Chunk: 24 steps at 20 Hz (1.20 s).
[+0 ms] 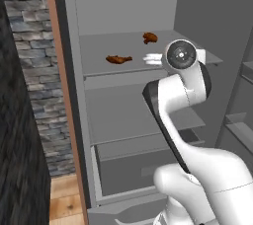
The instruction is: Place the chicken drumstick on the counter behind the older chicken drumstick on the same shelf of the fridge to maintain FIFO order. Close the fridge door when finished.
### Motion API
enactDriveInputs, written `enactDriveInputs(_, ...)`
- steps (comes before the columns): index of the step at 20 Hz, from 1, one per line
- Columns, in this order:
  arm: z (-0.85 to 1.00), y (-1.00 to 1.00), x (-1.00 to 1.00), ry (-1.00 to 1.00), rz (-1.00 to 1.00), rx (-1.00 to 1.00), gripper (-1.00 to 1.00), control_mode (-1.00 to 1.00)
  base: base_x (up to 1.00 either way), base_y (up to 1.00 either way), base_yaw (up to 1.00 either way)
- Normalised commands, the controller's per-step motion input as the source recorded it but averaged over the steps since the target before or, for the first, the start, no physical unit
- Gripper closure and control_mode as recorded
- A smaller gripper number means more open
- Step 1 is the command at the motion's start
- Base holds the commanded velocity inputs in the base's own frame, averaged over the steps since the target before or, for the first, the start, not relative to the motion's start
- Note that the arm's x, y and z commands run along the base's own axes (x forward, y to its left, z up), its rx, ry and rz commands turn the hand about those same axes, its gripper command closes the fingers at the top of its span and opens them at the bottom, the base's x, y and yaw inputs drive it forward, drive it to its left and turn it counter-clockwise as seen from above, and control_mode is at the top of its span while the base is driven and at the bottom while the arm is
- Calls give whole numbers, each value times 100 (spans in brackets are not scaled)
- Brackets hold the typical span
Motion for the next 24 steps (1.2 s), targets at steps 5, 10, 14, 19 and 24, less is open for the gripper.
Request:
enactDriveInputs(5, -40, 6, -38, 13, 0, -1, -100, -100, 0, 0, 0)
enactDriveInputs(10, -49, 0, 1, 17, 0, 0, -100, -100, 0, 0, 0)
enactDriveInputs(14, -10, 1, -12, 0, 0, 0, -100, 100, -42, 0, -3)
enactDriveInputs(19, 0, 0, 0, 0, 0, 0, -100, 100, -100, 9, -9)
enactDriveInputs(24, 0, 0, 0, 0, 0, 0, -100, 100, -100, 52, -1)
